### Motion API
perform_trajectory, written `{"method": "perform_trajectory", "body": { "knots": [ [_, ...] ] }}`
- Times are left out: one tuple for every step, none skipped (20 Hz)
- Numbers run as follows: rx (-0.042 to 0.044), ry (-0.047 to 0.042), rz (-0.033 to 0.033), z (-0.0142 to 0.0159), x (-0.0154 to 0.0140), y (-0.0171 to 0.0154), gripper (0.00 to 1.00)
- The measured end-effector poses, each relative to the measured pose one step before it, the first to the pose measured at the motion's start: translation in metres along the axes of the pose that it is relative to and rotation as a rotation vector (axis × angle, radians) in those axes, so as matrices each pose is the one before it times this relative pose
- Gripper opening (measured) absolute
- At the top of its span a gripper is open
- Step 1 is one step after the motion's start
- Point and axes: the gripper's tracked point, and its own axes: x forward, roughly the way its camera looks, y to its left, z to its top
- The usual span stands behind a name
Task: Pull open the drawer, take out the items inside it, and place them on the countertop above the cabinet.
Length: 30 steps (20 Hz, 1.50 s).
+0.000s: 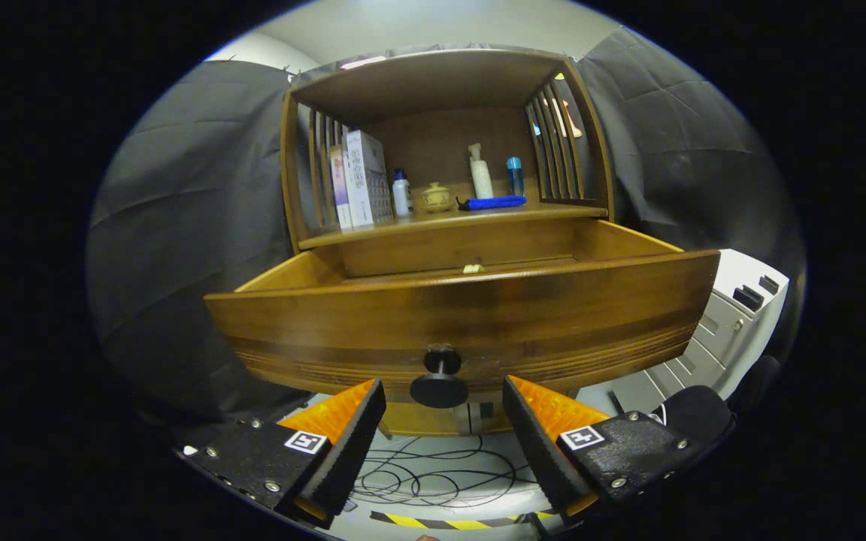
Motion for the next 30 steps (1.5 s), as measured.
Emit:
{"method": "perform_trajectory", "body": {
  "knots": [
    [-0.01385,-0.02837,-0.00898,0.01425,-0.00499,-0.00249,0.96],
    [-0.01937,-0.03483,-0.00826,0.01795,-0.00409,-0.00116,0.96],
    [-0.01616,-0.03799,-0.00848,0.01925,-0.00269,-0.00067,0.96],
    [-0.00868,-0.0359,-0.00776,0.01985,0.00051,-0.00103,0.96],
    [-0.00584,-0.02693,-0.00505,0.01795,0.00116,0.00102,0.96],
    [-0.00078,-0.0047,-0.00147,0.01374,0.00447,0.00034,0.96],
    [-0.00059,0.00811,-0.00195,0.00972,0.00418,0.00007,0.96],
    [0.0003,0.01477,-0.00438,0.00834,0.00606,-0.00056,0.96],
    [0.00169,0.01202,-0.00833,0.0089,0.00741,-0.00168,0.96],
    [0.0031,0.01194,-0.01151,0.00787,0.0085,-0.00259,0.96],
    [0.00566,0.02148,-0.00947,0.0043,0.0076,-0.00078,0.96],
    [0.00957,0.01845,-0.0131,0.00486,0.00867,-0.00161,0.96],
    [0.01018,0.02012,-0.01127,0.004,0.00845,-0.00091,0.96],
    [0.01133,0.01936,-0.01296,0.00432,0.00834,-0.00056,0.96],
    [0.00583,0.02211,-0.01168,0.00231,0.00837,-0.00047,0.96],
    [0.00257,0.02531,-0.0155,0.00118,0.00798,-0.00101,0.96],
    [-0.00402,0.02566,-0.01726,-0.00009,0.00862,-0.00125,0.96],
    [-0.00868,0.02676,-0.01716,-0.00035,0.00812,-0.00096,0.96],
    [-0.00784,0.03031,-0.01994,-0.00228,0.00749,-0.00187,0.96],
    [-0.00625,0.03217,-0.01255,-0.00287,0.0079,0.00132,0.96],
    [-0.00459,0.03294,-0.00407,-0.00346,0.00804,0.00373,0.96],
    [-0.00093,0.03236,-0.00072,-0.00348,0.00797,0.00437,0.96],
    [-0.0042,0.02865,-0.00526,-0.00346,0.00757,0.00286,0.96],
    [-0.00579,0.0262,-0.00644,-0.00233,0.00694,0.00308,0.96],
    [-0.00185,0.02815,-0.00726,-0.00439,0.0062,0.00184,0.96],
    [-0.00046,0.02276,0.00303,-0.00148,0.00677,0.00476,0.96],
    [0.00405,0.01569,0.00531,-0.0024,0.00543,0.00431,0.96],
    [0.00471,0.01706,-0.00347,-0.00104,0.00565,0.00266,0.96],
    [-0.00202,0.01572,-0.00461,-0.00352,0.00406,0.00103,0.96],
    [-0.00736,0.02473,-0.01705,-0.0034,0.00538,-0.00139,0.96]
  ]
}}
